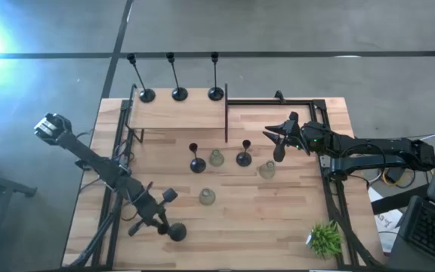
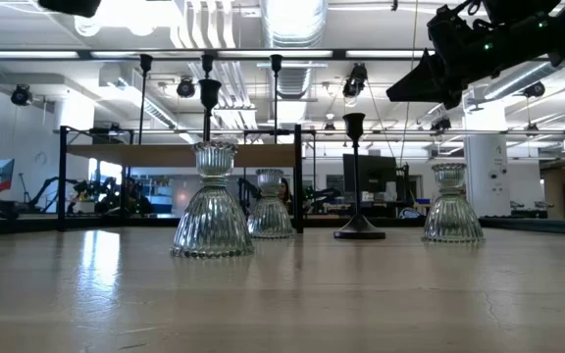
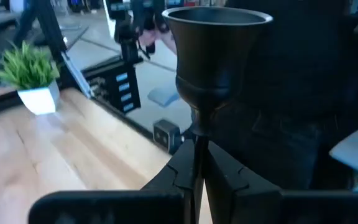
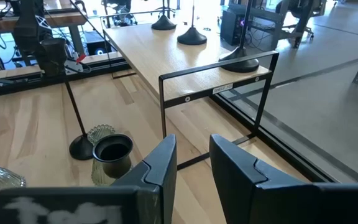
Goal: Pick & Place candle stick holders
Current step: Put the black candle holder on the shelf
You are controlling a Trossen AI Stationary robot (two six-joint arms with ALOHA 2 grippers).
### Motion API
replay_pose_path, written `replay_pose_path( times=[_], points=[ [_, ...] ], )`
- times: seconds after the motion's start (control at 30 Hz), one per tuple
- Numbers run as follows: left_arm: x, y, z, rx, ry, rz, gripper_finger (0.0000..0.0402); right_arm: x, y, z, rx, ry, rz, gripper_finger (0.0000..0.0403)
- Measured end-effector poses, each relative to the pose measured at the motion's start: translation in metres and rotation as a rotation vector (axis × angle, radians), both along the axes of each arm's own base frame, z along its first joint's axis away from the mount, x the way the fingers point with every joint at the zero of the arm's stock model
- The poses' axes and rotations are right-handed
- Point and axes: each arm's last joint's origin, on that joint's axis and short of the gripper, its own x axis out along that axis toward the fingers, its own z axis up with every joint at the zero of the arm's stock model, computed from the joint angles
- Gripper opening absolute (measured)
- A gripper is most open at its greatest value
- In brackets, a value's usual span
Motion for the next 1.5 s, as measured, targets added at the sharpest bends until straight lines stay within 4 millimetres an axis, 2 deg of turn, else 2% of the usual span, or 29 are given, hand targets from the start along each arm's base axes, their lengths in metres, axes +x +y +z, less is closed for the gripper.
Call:
replay_pose_path(
  times=[0.27,0.47,0.93,1.2,1.5],
  points=[
    [-0.007,0.005,-0.02,-0.036,0.011,0.026,0.0017,0.0,0.0,0.0,0.002,-0.001,-0.001,0.01],
    [-0.009,0.011,-0.031,-0.072,0.084,0.065,0.0022,0.0,0.0,0.0,0.003,-0.002,-0.001,0.0101],
    [-0.008,0.013,-0.028,-0.16,0.135,0.16,0.0053,0.0,0.0,0.0,0.003,-0.003,-0.001,0.0094],
    [-0.013,0.016,-0.018,-0.191,0.09,0.152,0.0105,0.0,0.0,0.0,0.002,-0.002,-0.001,0.0105],
    [-0.022,0.023,-0.005,-0.205,0.02,0.145,0.0158,0.0,0.0,0.0,0.0,-0.001,0.0,0.0094]
  ],
)
